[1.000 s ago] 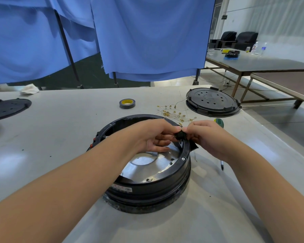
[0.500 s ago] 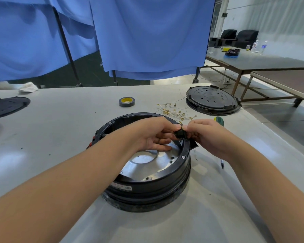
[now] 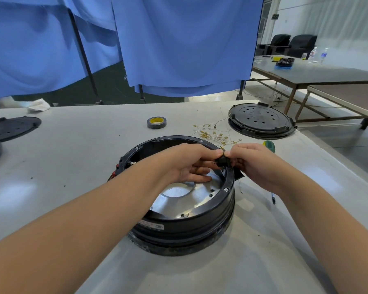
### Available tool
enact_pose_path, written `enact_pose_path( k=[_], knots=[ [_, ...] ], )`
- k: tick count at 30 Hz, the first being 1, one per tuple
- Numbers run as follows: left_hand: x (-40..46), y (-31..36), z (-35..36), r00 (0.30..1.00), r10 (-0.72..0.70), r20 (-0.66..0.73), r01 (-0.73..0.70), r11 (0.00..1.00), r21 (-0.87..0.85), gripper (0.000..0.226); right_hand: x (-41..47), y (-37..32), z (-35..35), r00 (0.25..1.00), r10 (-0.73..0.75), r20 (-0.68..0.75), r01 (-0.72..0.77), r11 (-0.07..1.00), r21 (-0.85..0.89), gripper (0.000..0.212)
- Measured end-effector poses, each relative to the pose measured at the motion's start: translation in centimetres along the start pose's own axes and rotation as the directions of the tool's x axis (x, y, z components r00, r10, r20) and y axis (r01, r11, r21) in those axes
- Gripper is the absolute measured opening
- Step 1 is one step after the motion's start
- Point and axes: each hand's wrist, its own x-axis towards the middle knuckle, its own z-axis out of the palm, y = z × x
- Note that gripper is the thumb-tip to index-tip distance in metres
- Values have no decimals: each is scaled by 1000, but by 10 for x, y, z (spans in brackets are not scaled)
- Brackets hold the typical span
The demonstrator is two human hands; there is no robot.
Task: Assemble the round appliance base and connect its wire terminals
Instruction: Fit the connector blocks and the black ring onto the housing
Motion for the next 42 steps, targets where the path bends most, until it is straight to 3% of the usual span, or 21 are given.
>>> enact_pose_path(
  k=[18,20,22,24,27,29,32,36,39,42],
  knots=[
    [1,0,3,998,-35,-57,33,999,-37,26,-6,-3,11,995,-41,-95,29,991,-132,50],
    [1,1,2,993,-37,-110,30,998,-61,29,-8,-3,11,989,-59,-134,41,991,-130,42],
    [1,1,1,974,-9,-227,-6,998,-64,25,-10,-5,14,976,-88,-201,56,986,-158,20],
    [2,-1,-2,916,138,-376,-108,989,101,13,-12,-6,16,962,-138,-236,86,972,-219,2],
    [0,-5,-4,805,454,-381,-227,830,510,36,-19,-6,21,937,-266,-225,159,901,-403,24],
    [-1,-8,-3,790,520,-323,-197,716,670,54,-23,-8,25,911,-348,-222,166,802,-573,34],
    [0,-12,1,775,564,-284,-83,537,839,61,-26,-13,31,889,-387,-246,73,648,-758,32],
    [1,-13,3,761,625,-175,-50,325,944,60,-23,-19,41,870,-394,-296,-23,568,-823,33],
    [2,-14,4,823,559,-100,-99,315,944,64,-21,-19,47,860,-391,-327,-82,526,-846,32],
    [2,-15,3,827,555,-89,-99,299,949,66,-20,-18,50,847,-405,-345,-115,494,-862,30]
  ],
)
